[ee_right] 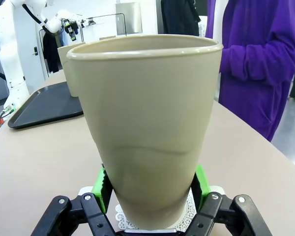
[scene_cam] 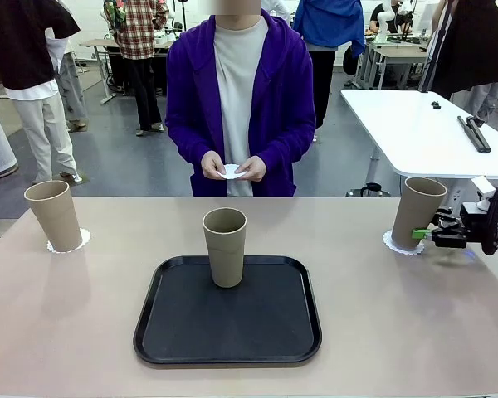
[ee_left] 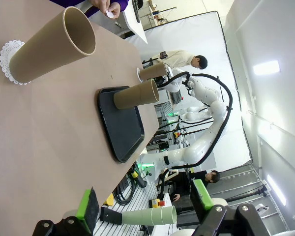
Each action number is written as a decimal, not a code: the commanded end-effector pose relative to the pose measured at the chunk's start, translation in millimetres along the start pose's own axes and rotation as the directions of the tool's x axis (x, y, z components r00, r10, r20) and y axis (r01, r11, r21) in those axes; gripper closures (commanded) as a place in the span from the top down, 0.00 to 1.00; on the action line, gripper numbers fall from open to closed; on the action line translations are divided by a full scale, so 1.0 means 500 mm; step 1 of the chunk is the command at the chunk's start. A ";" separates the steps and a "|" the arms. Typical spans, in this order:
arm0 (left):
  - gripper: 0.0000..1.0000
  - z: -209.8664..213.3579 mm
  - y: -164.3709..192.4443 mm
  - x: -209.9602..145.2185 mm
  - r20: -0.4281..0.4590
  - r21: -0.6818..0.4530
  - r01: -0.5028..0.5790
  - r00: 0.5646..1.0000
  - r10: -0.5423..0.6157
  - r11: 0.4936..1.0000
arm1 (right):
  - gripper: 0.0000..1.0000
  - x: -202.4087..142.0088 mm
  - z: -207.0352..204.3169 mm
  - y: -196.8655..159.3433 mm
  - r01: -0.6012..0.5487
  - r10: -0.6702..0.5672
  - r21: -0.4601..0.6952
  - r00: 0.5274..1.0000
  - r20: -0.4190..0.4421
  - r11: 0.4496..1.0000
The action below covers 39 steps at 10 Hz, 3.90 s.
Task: Place coasters on the table and set cups on them.
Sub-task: Take one Reusable plastic cup from the Flat Tray and place it on a coaster set by the human.
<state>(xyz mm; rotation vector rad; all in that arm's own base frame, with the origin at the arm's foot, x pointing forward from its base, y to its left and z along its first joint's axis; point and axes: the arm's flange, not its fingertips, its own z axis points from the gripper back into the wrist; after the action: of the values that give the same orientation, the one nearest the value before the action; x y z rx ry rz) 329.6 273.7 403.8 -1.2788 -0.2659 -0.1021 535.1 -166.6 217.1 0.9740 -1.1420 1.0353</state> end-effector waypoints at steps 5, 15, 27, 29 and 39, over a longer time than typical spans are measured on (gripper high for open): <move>1.00 0.004 -0.004 0.001 0.008 -0.007 0.001 1.000 -0.001 1.000 | 0.80 -0.008 -0.009 -0.019 0.036 -0.036 0.006 0.999 -0.033 0.999; 1.00 0.004 -0.004 0.001 0.008 -0.007 0.001 1.000 -0.001 1.000 | 1.00 0.006 -0.006 0.001 0.056 -0.047 0.037 0.977 -0.207 0.998; 1.00 0.004 -0.004 0.001 0.008 -0.007 0.001 1.000 -0.001 1.000 | 1.00 0.321 0.044 0.298 0.227 -0.367 -0.297 0.710 -0.601 0.927; 1.00 0.004 -0.004 0.001 0.008 -0.007 0.001 1.000 -0.001 1.000 | 1.00 0.427 0.014 0.368 0.243 -0.398 -0.316 0.599 -0.695 0.917; 1.00 0.004 -0.004 0.001 0.008 -0.007 0.001 1.000 -0.001 1.000 | 1.00 0.654 -0.122 0.422 0.150 -0.597 -0.601 0.440 -0.671 0.785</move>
<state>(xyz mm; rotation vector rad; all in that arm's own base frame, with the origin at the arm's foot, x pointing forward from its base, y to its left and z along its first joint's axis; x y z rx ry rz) 329.8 273.6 403.8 -1.2788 -0.2655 -0.1026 388.6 -12.6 541.9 0.1924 -0.2318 0.5848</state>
